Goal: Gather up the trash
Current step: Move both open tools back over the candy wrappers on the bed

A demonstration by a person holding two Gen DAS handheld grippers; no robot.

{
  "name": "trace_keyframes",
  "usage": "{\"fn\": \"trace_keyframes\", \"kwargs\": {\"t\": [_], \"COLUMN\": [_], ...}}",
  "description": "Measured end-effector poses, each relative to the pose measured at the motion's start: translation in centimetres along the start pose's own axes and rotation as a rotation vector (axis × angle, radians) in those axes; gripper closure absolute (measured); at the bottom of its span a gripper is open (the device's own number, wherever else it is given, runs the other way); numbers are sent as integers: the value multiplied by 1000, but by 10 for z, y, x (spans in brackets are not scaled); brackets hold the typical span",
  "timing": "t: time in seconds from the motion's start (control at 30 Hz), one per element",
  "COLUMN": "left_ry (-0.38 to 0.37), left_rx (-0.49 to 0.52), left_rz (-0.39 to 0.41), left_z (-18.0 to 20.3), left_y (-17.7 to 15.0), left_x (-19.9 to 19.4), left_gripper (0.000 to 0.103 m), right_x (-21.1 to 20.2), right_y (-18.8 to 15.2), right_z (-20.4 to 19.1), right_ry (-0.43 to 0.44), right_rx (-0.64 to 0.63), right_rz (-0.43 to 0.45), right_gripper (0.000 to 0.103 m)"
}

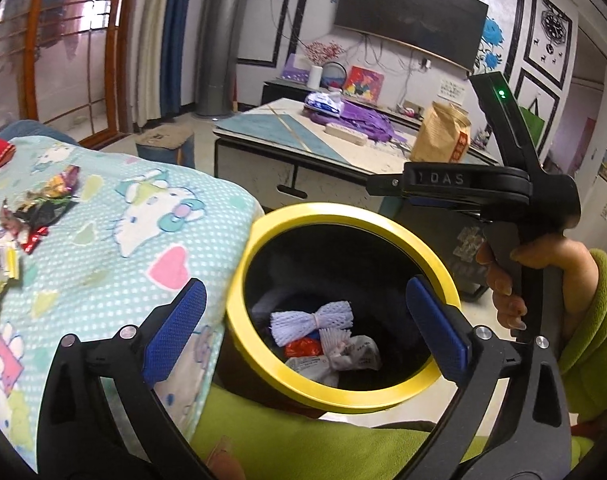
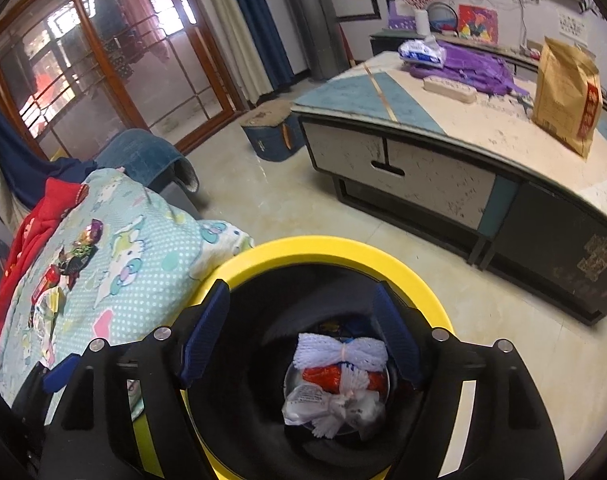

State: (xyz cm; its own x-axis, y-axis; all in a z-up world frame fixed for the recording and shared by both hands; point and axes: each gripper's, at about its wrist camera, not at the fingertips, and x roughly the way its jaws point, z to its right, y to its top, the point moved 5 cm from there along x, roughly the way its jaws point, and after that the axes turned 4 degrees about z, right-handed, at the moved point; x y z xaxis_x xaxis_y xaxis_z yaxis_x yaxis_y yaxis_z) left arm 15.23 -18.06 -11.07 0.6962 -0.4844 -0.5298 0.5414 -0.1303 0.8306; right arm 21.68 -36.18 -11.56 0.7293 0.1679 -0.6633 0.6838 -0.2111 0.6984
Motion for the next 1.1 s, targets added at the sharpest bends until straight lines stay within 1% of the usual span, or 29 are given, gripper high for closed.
{"fn": "trace_keyframes", "kwargs": {"t": [0.2, 0.47, 0.6, 0.83, 1.1], "left_ry": [47, 124, 157, 213, 270], "left_rx": [-23, -90, -109, -127, -153], "left_rz": [42, 100, 129, 184, 240], "left_z": [-14, -44, -55, -73, -93], "left_y": [9, 18, 21, 30, 36], "left_x": [-16, -41, -52, -73, -95], "left_gripper": [11, 11, 11, 11, 11], "right_x": [-9, -22, -29, -42, -62], "right_y": [3, 7, 7, 4, 4], "right_z": [-15, -35, -49, -80, -111], "right_ry": [24, 70, 80, 129, 176], "right_rx": [-27, -44, -79, -148, -202], "right_rz": [41, 85, 104, 138, 204], "right_gripper": [29, 29, 29, 29, 29]}}
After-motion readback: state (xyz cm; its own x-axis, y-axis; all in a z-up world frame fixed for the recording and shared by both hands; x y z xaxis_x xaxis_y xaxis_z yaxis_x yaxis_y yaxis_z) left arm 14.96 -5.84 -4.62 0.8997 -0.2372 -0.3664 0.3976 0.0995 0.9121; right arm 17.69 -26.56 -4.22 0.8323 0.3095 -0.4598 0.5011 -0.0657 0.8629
